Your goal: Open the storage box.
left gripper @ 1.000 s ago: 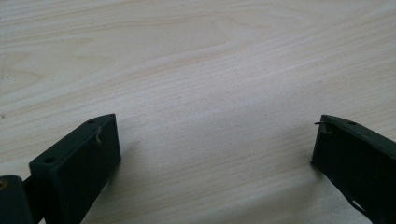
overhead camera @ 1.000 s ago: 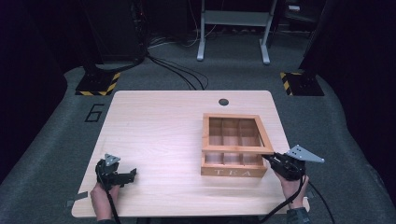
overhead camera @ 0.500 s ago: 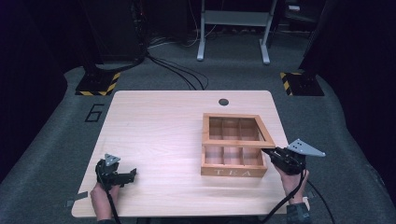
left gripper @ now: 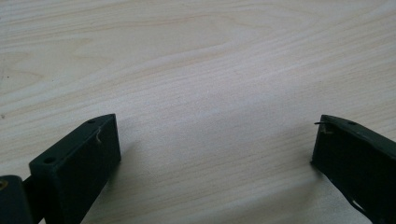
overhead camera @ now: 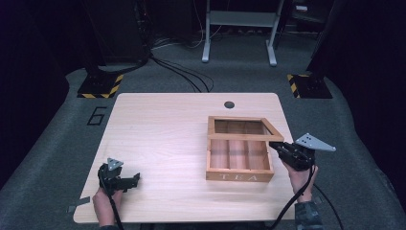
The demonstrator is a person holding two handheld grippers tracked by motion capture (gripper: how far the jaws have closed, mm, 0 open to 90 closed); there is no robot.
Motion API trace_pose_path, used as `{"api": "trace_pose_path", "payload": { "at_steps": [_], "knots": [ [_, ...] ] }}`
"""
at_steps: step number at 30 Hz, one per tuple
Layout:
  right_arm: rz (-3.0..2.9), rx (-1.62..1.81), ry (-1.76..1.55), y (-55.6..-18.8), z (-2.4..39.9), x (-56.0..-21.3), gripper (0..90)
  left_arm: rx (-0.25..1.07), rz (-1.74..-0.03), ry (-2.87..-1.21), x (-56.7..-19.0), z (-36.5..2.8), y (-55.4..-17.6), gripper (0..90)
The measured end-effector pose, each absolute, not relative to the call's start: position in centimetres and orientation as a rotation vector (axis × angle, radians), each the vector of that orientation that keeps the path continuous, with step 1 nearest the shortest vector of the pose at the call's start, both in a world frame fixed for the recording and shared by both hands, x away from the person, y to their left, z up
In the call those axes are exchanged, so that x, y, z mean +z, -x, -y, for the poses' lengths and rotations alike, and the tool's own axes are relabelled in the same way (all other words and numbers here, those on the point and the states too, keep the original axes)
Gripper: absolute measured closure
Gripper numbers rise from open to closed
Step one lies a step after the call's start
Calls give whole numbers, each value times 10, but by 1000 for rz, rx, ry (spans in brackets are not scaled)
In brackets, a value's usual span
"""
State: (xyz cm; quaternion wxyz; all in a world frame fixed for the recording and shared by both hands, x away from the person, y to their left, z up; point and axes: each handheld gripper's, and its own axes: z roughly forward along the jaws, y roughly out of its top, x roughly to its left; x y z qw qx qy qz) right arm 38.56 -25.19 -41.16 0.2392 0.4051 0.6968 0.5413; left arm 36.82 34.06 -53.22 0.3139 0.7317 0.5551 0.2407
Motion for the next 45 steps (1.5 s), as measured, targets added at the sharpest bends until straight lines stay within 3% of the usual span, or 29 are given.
{"api": "trace_pose_path", "payload": {
  "at_steps": [45],
  "knots": [
    [-1924,1435,-1065,-432,249,-364,802,634,-1463,-1930,-532,-341,-368,9]
  ]
}}
